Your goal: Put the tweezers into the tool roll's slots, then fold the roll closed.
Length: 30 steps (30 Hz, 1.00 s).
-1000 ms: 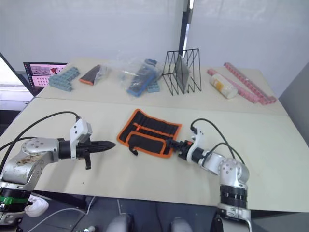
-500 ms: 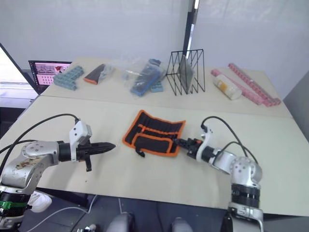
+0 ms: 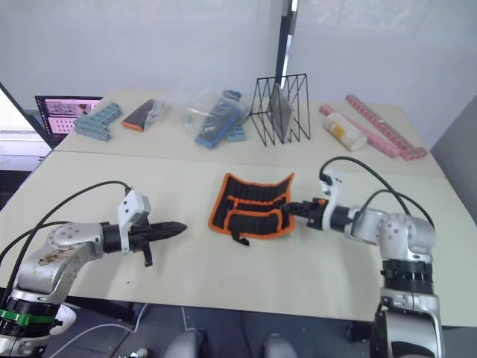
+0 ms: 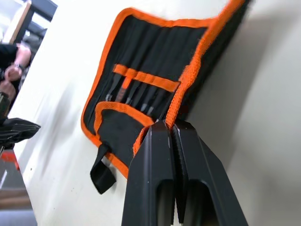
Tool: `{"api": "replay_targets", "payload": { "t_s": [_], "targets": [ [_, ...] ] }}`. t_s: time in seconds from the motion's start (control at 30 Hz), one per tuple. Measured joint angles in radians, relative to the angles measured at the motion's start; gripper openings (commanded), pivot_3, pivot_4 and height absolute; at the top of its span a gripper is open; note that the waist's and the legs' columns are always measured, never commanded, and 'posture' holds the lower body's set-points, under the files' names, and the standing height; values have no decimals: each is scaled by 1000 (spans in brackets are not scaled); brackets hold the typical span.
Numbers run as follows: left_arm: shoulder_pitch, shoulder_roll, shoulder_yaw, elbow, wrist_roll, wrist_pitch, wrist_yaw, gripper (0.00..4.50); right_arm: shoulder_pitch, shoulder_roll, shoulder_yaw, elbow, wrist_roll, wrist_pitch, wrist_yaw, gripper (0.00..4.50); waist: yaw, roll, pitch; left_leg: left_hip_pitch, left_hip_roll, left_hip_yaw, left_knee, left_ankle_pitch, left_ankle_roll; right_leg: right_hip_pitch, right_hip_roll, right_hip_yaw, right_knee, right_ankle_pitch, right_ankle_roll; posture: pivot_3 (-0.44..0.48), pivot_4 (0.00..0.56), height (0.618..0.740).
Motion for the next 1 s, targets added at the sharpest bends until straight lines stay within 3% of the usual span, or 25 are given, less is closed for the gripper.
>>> {"api": "replay_targets", "payload": {
  "t_s": [0.53,0.97,1.0],
  "targets": [
    [9,-54,-32,-43,3,1,59,0,-44,106,86,-15,-86,-11,-26,34,2,0,0,0,0,0,0,0,0,0,0,1,0,0,0,0,150,713],
    [-80,-81,-75,6,4,-1,36,0,98,39,-41,-60,-83,-5,-35,34,3,0,0,0,-1,0,0,0,0,0,0,2,0,0,0,0,150,713],
    [-87,-87,-81,7,4,-1,31,0,109,46,-55,-60,-76,1,-41,299,2,0,0,0,-1,0,0,0,0,0,0,2,0,0,0,0,150,713]
  ]
}}
